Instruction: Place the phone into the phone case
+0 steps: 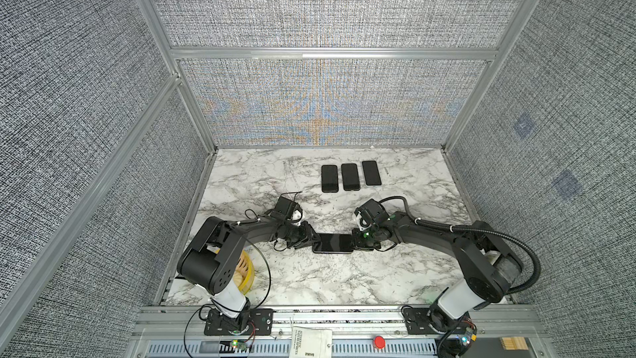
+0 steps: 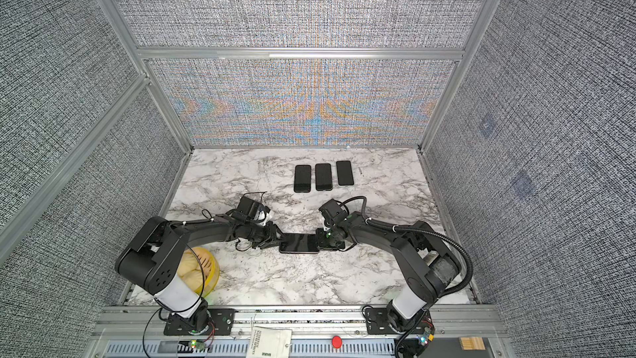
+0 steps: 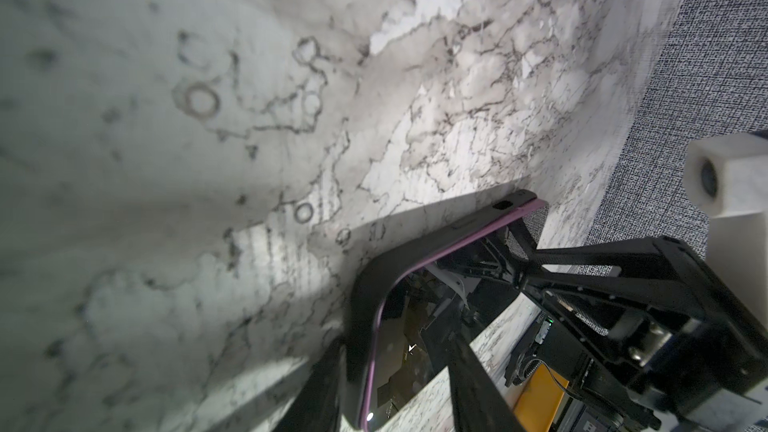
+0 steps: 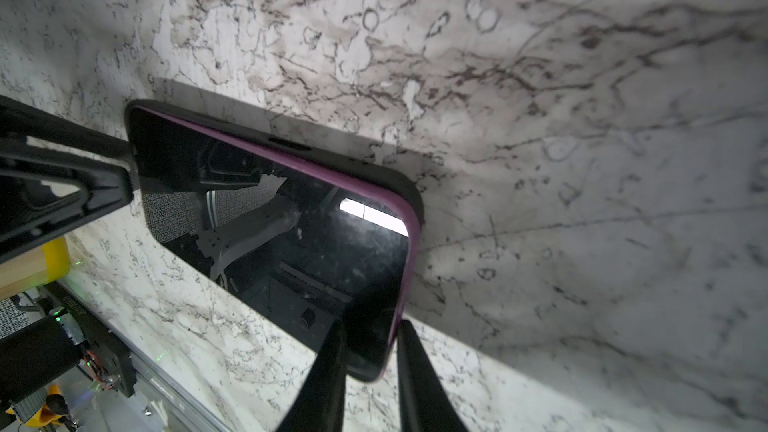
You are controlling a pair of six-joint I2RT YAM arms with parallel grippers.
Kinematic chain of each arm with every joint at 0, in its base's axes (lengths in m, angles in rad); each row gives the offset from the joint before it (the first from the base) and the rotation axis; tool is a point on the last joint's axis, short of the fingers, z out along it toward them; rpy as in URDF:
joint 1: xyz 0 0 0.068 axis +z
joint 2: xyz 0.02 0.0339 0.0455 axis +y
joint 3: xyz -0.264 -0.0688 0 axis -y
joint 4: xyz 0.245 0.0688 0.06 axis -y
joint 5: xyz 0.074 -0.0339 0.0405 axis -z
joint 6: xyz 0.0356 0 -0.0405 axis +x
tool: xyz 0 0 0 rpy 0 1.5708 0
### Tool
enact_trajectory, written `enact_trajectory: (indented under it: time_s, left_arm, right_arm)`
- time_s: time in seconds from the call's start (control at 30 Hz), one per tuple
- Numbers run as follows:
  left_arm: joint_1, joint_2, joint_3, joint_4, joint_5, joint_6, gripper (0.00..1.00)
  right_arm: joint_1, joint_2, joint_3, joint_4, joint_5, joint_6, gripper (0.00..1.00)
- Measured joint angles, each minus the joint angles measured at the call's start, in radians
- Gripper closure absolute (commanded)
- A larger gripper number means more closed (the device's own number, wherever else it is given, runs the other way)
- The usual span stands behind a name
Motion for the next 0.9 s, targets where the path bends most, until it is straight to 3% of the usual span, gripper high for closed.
enact_trajectory:
  time_s: [0.23,0.6,0.9]
  left_arm:
    - [-0.003,-0.002,0.009,-0.034,-0.014,0.028,0.62]
    - [-0.011,-0.108,0.053,-0.325,-0.127,0.098,0.59]
    - [-0.021,-0.084,0.029,-0.322,-0.092,0.091,0.59]
  right_arm:
    - [0.004,-0.001,0.000,0.002,0.007,0.002,0.77]
    - [0.006,-0.046,0.028,-0.024,0.020,-0.019,0.72]
    - [0.007,-0.071,0.018,-0.024,0.019,-0.025,0.70]
